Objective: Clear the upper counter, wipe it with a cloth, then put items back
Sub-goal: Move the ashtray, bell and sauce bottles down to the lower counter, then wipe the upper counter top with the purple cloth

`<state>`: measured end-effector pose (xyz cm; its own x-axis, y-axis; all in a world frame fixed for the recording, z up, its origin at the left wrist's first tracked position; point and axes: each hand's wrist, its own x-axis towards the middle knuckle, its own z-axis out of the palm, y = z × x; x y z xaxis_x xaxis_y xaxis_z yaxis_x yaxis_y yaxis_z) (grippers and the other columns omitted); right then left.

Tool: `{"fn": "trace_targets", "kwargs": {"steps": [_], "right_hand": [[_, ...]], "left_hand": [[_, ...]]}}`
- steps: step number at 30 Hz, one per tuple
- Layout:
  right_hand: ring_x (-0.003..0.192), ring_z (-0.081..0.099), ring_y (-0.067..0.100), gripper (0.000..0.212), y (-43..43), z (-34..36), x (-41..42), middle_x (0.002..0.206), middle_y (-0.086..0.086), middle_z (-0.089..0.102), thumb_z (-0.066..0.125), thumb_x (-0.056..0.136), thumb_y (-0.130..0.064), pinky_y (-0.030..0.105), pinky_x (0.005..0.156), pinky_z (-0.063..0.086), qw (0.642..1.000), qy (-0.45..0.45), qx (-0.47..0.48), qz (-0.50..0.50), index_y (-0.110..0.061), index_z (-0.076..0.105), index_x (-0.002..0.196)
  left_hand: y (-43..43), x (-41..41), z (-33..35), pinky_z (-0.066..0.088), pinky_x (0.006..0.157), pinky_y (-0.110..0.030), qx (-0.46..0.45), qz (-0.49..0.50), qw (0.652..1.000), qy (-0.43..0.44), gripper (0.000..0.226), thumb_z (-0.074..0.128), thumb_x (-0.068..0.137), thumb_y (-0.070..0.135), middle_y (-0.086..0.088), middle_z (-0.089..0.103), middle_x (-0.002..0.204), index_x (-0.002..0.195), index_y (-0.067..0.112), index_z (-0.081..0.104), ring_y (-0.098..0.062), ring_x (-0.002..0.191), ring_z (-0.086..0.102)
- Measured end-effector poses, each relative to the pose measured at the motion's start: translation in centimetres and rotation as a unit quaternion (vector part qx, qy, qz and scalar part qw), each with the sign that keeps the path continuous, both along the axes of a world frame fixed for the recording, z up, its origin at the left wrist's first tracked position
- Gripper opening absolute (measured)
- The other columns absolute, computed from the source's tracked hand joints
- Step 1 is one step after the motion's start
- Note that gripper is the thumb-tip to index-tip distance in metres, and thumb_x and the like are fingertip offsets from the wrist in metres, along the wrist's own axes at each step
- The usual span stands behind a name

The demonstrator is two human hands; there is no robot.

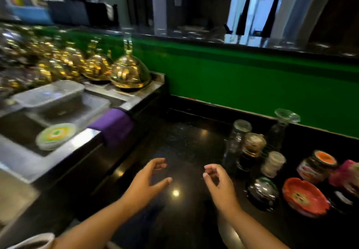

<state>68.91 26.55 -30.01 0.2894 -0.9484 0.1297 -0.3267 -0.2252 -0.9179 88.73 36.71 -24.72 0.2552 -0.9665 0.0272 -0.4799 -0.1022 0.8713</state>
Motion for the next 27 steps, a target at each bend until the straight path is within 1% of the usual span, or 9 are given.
{"fn": "trace_targets", "kwargs": {"steps": [2, 4, 7, 10, 13, 16, 19, 23, 27], "right_hand": [[0.087, 0.058, 0.003, 0.020, -0.1, 0.9, 4.8, 0.099, -0.002, 0.060, 0.062, 0.088, -0.008, 0.004, 0.073, 0.043, 0.999, 0.003, 0.004, 0.052, -0.026, 0.058, 0.096], [0.085, 0.057, 0.002, 0.024, -0.6, 1.8, 9.8, 0.101, 0.000, 0.061, 0.063, 0.087, -0.006, 0.002, 0.072, 0.042, 0.996, 0.007, -0.008, 0.093, -0.028, 0.057, 0.093], [0.080, 0.055, 0.006, 0.018, -1.4, 4.0, 18.0, 0.100, 0.008, 0.059, 0.065, 0.085, -0.002, 0.010, 0.076, 0.044, 0.991, 0.001, -0.057, 0.124, -0.014, 0.062, 0.098], [0.096, 0.053, 0.014, 0.024, -2.0, 6.9, 24.7, 0.110, 0.005, 0.054, 0.065, 0.087, -0.013, 0.026, 0.088, 0.046, 0.987, 0.011, -0.086, 0.138, -0.008, 0.061, 0.110], [0.118, 0.047, 0.023, 0.044, -2.5, 9.3, 29.3, 0.128, 0.010, 0.047, 0.066, 0.086, -0.029, 0.035, 0.104, 0.039, 0.991, 0.040, -0.056, 0.117, -0.010, 0.054, 0.124], [0.131, 0.035, 0.030, 0.068, -3.2, 10.3, 31.5, 0.141, 0.013, 0.037, 0.070, 0.081, -0.040, 0.038, 0.110, 0.031, 0.990, 0.115, -0.027, 0.076, -0.010, 0.042, 0.136], [0.131, 0.037, 0.031, 0.080, -4.4, 10.4, 32.0, 0.139, 0.013, 0.041, 0.074, 0.074, -0.048, 0.041, 0.108, 0.037, 0.979, 0.195, -0.006, 0.065, -0.009, 0.043, 0.136], [0.115, 0.053, 0.031, 0.073, -6.1, 10.7, 32.4, 0.118, 0.010, 0.061, 0.073, 0.065, -0.061, 0.046, 0.096, 0.046, 0.957, 0.265, 0.037, 0.115, -0.011, 0.058, 0.116], [0.113, 0.054, 0.027, 0.062, -6.3, 12.0, 31.5, 0.120, 0.008, 0.059, 0.073, 0.075, -0.047, 0.044, 0.099, 0.043, 0.945, 0.273, 0.044, 0.177, -0.012, 0.056, 0.122]], "left_hand": [[1.9, 3.5, 0.9, 0.045, 0.102, -0.022, -0.019, 0.037, 0.999, 0.011, 0.063, 0.070, 0.066, 0.058, 0.011, 0.060, 0.118, 0.119, 0.030, 0.048, 0.007, 0.110, 0.057], [3.5, 6.6, 1.9, 0.047, 0.101, -0.024, -0.033, 0.073, 0.997, 0.021, 0.044, 0.074, 0.075, 0.037, 0.011, 0.062, 0.115, 0.112, 0.035, 0.049, 0.010, 0.106, 0.058], [5.7, 11.2, 4.0, 0.046, 0.097, -0.018, -0.072, 0.126, 0.989, 0.013, 0.030, 0.067, 0.084, 0.029, 0.013, 0.062, 0.113, 0.107, 0.037, 0.051, 0.010, 0.103, 0.059], [7.0, 15.1, 6.4, 0.044, 0.093, -0.008, -0.089, 0.152, 0.984, -0.019, 0.026, 0.055, 0.092, 0.018, 0.015, 0.061, 0.114, 0.110, 0.035, 0.050, 0.009, 0.106, 0.058], [7.0, 18.0, 8.3, 0.045, 0.095, -0.016, -0.100, 0.165, 0.980, -0.046, 0.025, 0.053, 0.093, 0.021, 0.009, 0.060, 0.116, 0.115, 0.031, 0.050, 0.001, 0.108, 0.057], [6.0, 19.8, 9.6, 0.042, 0.099, -0.025, -0.081, 0.162, 0.982, -0.057, 0.035, 0.051, 0.094, 0.025, 0.007, 0.055, 0.120, 0.128, 0.020, 0.047, -0.007, 0.114, 0.052], [4.5, 20.8, 10.2, 0.040, 0.101, -0.026, -0.069, 0.162, 0.982, -0.067, 0.041, 0.052, 0.093, 0.028, 0.005, 0.054, 0.126, 0.132, 0.019, 0.045, -0.009, 0.118, 0.049], [2.0, 21.4, 10.5, 0.038, 0.099, -0.025, -0.041, 0.152, 0.985, -0.069, 0.045, 0.054, 0.092, 0.032, 0.004, 0.051, 0.133, 0.134, 0.020, 0.043, -0.010, 0.122, 0.047], [-0.3, 21.3, 12.1, 0.040, 0.105, -0.031, -0.026, 0.155, 0.987, -0.040, 0.047, 0.056, 0.091, 0.031, -0.001, 0.051, 0.135, 0.134, 0.018, 0.043, -0.015, 0.126, 0.047]]}}
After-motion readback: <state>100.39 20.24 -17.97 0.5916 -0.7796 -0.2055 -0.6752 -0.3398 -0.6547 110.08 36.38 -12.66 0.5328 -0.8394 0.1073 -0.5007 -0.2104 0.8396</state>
